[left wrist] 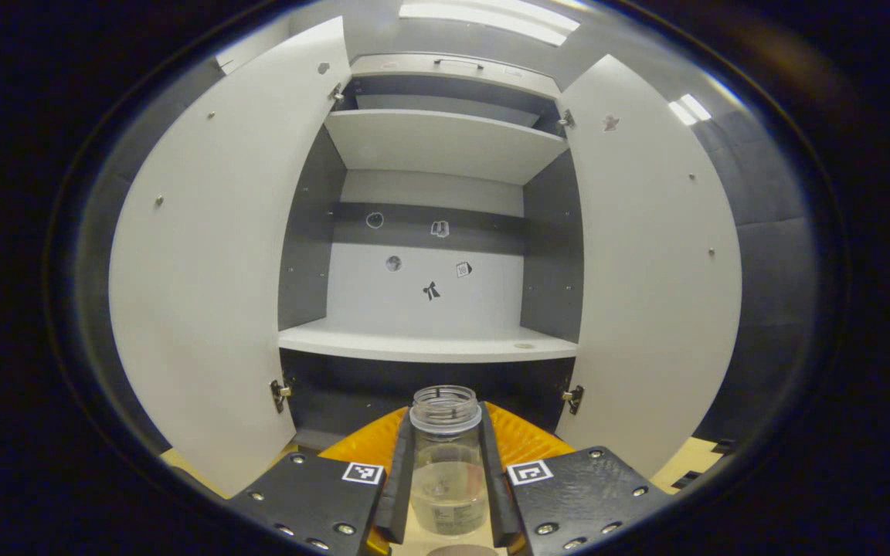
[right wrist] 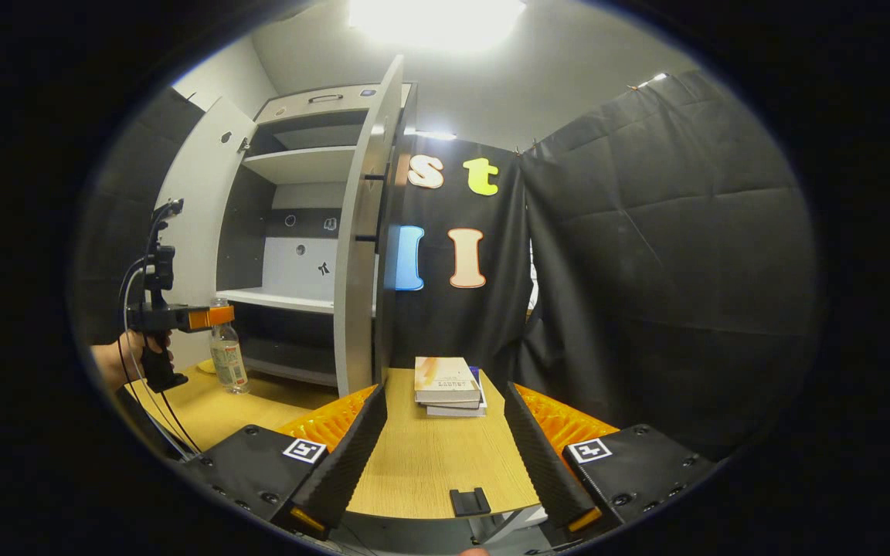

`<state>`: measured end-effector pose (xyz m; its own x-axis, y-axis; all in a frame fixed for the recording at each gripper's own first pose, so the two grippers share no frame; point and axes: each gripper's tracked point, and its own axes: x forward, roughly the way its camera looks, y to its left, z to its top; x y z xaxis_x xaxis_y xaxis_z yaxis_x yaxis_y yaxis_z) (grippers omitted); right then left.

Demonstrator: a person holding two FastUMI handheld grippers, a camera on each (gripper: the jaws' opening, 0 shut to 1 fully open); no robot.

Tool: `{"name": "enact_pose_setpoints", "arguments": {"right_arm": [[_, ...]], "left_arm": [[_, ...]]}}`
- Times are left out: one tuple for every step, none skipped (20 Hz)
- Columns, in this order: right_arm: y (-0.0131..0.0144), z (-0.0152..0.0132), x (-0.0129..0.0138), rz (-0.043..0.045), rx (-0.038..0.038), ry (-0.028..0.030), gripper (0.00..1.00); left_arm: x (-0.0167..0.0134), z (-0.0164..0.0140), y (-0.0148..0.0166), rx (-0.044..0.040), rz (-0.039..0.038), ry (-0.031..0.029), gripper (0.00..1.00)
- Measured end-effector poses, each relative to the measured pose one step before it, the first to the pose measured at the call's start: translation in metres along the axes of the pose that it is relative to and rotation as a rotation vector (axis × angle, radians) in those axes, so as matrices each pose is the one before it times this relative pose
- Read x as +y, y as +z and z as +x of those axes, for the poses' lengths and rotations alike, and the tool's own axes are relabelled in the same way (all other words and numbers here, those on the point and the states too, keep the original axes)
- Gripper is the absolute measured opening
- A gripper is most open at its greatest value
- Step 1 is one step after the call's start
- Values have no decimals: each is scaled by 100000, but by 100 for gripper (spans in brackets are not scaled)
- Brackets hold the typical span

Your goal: Grasp the bottle in the cabinet with the left hand and place it on the coaster, then close the right door with the right hand and the left door with the left hand.

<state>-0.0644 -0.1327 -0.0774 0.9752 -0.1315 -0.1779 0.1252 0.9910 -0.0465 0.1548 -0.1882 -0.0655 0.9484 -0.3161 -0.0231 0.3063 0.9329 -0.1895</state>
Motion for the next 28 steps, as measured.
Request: {"name": "enact_pose_setpoints", "arguments": {"right_arm": [[-82,76,-1,-308,261,-44,98],[-118,14,180,-106,352,183,98],[-76,3,205,-209,294,265,98],[-148,54,170,-453,291,205,98],[-35,36,183,-681,265,288,98],[-170,21,94,-744,476,190,98],[-91,32,143,-530,498,290,98],[-217,65,179,-273,728,337,98],[-174,30,145,-201,861,356,98],[-65,-24,60,-372,595,78,98],[59,-40,-52,-609,63,-217,98],[18,6,-21,-696,60,-282,96],[-97,-64,-71,-679,394,-470,96],[11,-51,-74,-270,26,-450,96],[69,-103,97,234,77,69,96],[-35,5,52,162,65,81,98],[52,29,-47,-205,95,-227,98],[-197,54,-71,-215,357,-242,98],[-83,17,114,86,493,134,98],[-169,34,149,352,579,288,98],[-215,12,104,422,799,421,98],[-122,-104,68,618,657,252,98],[-19,14,15,544,256,86,98],[-44,32,-121,571,-10,-249,98],[10,123,-157,655,189,3,98],[-134,69,-26,584,224,-23,98],[-1,-32,-91,387,13,-62,98],[56,35,46,224,-224,-26,96]], "left_arm": [[60,-167,-790,466,-119,256,43],[22,-86,-740,430,-218,-70,43],[-50,-127,-736,518,-129,-206,43],[-66,-54,-666,512,-117,-314,43],[-31,-40,-654,353,47,-303,43],[-101,-146,-720,297,52,-346,43],[-79,57,-800,579,281,-189,43],[-98,-60,-672,431,746,39,43],[-210,-146,-1026,868,692,113,43],[-180,-190,-812,661,86,-90,43],[-193,-139,-903,666,-481,-345,43],[-217,35,-738,448,-816,-319,43],[-240,10,-810,843,-497,-324,43],[-131,-65,-718,876,190,271,43],[-27,-77,-672,324,516,220,43],[-117,-48,-690,736,357,-131,43],[-55,24,-685,664,-6,141,43],[-61,-145,-535,344,-217,71,43],[-133,-8,-524,12,-410,-67,43],[-210,-58,-261,-160,5,-69,43],[-84,-214,-320,-163,983,490,43],[-100,-74,-404,474,1284,239,43],[-114,-135,-466,635,1426,294,43],[-275,68,461,-2356,945,-118,43],[-136,-196,-149,-94,450,101,43],[97,-45,-15,74,262,1131,43],[-18,-343,13,-245,-628,628,43],[99,-181,-9,433,-754,1332,43]]}}
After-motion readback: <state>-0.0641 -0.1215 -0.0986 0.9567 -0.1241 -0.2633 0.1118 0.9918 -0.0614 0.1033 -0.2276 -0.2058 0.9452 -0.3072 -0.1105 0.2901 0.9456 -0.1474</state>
